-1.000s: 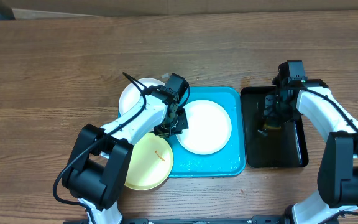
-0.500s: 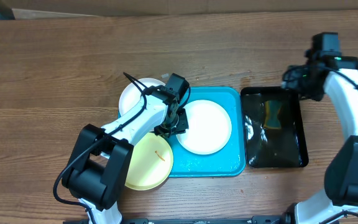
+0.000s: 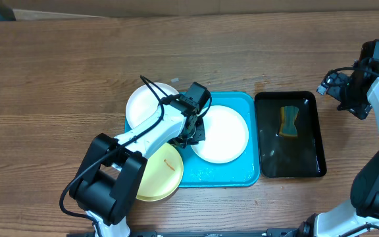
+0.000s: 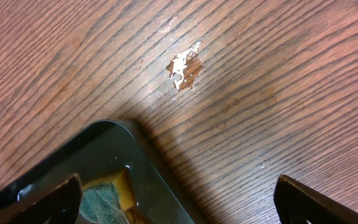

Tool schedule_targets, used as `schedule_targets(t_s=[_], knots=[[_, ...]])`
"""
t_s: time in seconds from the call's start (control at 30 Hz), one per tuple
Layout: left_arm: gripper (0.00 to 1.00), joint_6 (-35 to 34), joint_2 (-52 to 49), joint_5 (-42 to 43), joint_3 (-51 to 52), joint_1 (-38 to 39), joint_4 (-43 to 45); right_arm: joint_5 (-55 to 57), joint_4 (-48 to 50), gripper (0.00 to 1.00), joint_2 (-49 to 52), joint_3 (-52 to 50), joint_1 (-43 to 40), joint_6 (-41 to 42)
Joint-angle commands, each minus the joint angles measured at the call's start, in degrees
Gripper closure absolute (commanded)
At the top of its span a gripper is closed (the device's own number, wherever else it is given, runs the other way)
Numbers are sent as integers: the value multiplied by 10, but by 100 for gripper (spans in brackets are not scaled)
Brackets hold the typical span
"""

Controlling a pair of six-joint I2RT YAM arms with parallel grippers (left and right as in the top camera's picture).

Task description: Clean dirty plates on tray and stack at the side

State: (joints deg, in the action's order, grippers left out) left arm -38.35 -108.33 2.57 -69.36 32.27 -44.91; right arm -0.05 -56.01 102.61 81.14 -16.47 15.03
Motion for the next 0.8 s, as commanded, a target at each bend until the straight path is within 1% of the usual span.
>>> schedule_targets(t_s=[0.0,0.03,0.1,0.2,0.23,0.3,0.33,0.37,0.5,0.63,0.77], knots=[[92,11,7,-19,-4,-1,8,-2,3,0,-7,6,0,7],[92,11,7,-19,-4,0,8,-2,3,0,-7,6,0,7],[88,11,7,-18,-4,3,6,-2,3,0,-7,6,-1,7],[86,11,7,-21,-2,9,6,-2,3,0,-7,6,0,7],[86,11,7,-24,-2,9,6,-2,3,0,-7,6,-1,7],[91,11,7,-28,-1,9,6,-2,3,0,-7,6,0,7],[95,11,7,-28,-1,9,6,-2,3,0,-7,6,0,7],[96,11,7,-28,-1,9,6,-2,3,0,-7,6,0,7],[96,12,9,-28,-9,4,1,-2,3,0,-7,6,0,7],[96,28,14,-24,-41,-17,-30,-2,3,0,-7,6,0,7],[96,77,18,-4,-84,-38,-62,-2,3,0,-7,6,0,7]])
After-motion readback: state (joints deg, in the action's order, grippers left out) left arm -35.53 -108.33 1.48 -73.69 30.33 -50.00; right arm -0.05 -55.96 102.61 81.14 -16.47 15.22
